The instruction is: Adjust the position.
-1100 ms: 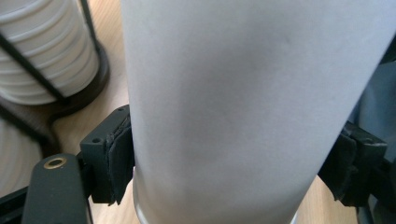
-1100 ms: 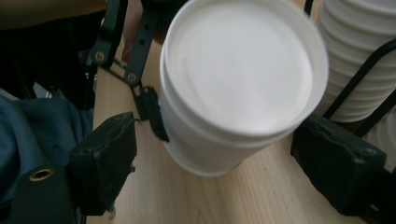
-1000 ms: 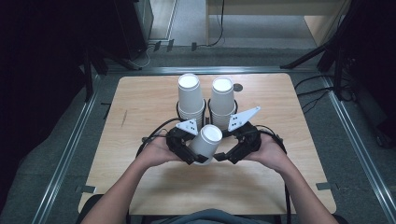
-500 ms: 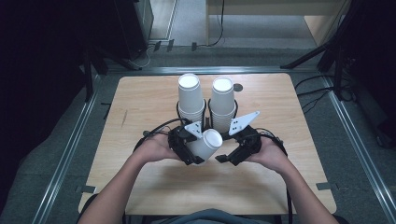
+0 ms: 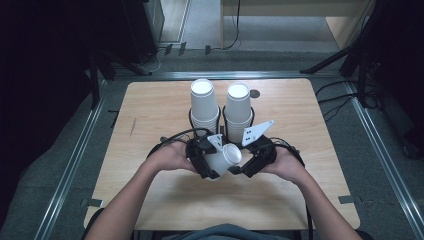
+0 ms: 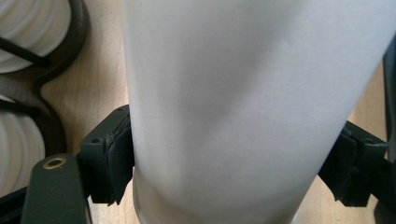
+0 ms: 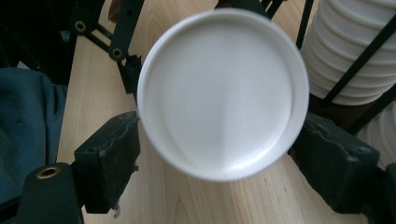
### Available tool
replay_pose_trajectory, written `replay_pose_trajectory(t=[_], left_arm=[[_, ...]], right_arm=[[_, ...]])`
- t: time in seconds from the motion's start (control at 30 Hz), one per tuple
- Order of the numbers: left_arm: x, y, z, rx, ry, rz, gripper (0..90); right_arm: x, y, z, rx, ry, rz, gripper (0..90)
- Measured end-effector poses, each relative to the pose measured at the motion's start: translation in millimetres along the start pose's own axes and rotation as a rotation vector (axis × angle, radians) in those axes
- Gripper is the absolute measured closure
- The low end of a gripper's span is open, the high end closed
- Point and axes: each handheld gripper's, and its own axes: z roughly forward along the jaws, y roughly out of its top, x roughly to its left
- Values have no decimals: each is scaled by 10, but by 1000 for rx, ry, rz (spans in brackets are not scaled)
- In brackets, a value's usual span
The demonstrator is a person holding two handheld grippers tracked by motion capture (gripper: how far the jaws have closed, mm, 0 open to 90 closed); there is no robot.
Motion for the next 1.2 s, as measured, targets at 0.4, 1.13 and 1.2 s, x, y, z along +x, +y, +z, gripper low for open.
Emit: replay_pose_trajectory(t=[0.4, 1.13, 1.2], left_arm=[[-41, 23, 105, 20, -28, 21, 162], [-58, -96, -67, -161, 70, -25, 0], [-51, -115, -93, -179, 70, -35, 0]], right_arm=[[40, 50, 187, 46, 38, -33, 216], [28, 49, -33, -9, -13, -38, 235], [33, 49, -67, -21, -17, -38, 235]])
